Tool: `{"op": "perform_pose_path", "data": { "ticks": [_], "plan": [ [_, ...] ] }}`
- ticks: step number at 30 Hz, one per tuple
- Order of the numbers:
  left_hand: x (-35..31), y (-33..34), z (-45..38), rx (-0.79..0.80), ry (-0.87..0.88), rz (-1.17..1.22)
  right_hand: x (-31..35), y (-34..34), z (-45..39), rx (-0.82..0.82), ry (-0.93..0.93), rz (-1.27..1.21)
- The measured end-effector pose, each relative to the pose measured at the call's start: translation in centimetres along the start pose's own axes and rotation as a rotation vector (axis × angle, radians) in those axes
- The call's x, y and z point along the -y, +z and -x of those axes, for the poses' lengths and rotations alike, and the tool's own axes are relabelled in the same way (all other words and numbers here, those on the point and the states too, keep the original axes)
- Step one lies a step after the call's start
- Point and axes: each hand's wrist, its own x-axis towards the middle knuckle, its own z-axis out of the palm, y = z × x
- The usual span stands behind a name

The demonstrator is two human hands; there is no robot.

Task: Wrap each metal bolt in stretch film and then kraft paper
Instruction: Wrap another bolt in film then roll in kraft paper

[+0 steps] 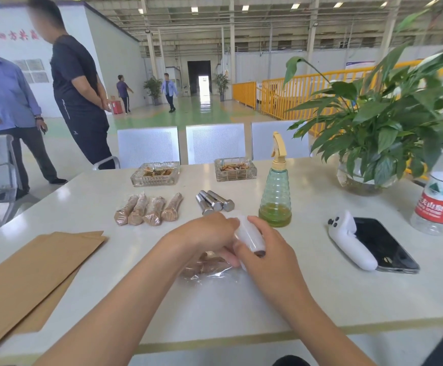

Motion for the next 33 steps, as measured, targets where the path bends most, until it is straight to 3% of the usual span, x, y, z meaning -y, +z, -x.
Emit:
{"op": "perform_pose_path", "data": {
  "ticks": [2, 5, 8, 11, 18, 23, 26, 33],
  "plan": [
    [1.0, -0.7, 0.1, -0.024, 0.071, -0.023, -0.5, -0.3, 0.2, -0.069, 0.006, 0.029],
    [3.2, -2.0, 0.2, -0.206, 0.297, -0.332, -0.7, -0.7, 0.7, -0.139, 0.011, 0.111],
    [5.6, -2.8, 0.5, -0.169, 0.417, -0.487, -0.8, -0.5, 1.1, -0.145, -0.006, 0.209],
    [7.2, -3.6, 0.7, -0.135, 0.477, -0.520, -0.9, -0.2, 1.4, -0.151, -0.016, 0.324],
    [7.7, -3.1, 0.4, -0.094, 0.548, -0.859, -0.9, 0.0, 2.2, -0.151, -0.068, 0.564],
    [8.1, -2.4, 0.5, -0.125, 0.593, -0.979, -0.8, -0.9, 2.3, -0.037, -0.107, 0.622],
    [8.5, -2.5, 0.9, -0.101, 0.600, -0.932, -1.3, -2.6, 2.1, 0.068, -0.100, 0.624],
    [8.1, -4.0, 2.5, -0.087, 0.706, -0.429, -1.8, -4.1, 1.6, 0.077, -0.194, 0.557]
  ]
}}
